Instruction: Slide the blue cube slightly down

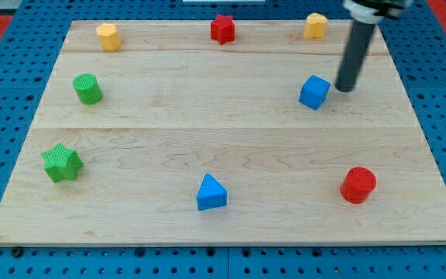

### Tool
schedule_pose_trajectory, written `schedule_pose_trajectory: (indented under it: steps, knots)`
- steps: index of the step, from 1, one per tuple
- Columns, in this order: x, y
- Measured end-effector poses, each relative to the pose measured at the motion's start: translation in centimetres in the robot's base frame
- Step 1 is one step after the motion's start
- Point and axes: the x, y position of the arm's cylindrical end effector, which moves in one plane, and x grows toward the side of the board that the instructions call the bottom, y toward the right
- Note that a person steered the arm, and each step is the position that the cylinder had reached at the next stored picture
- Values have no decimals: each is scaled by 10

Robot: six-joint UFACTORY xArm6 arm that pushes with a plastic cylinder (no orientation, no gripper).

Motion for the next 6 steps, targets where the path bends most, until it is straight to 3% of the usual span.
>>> schedule_pose_trajectory:
  steps: [1, 2, 3, 4, 5, 6]
  knots:
    - [11, 4]
    - [-21, -76]
    - [7, -127]
    - [40, -100]
    - [31, -63]
    - [83, -13]
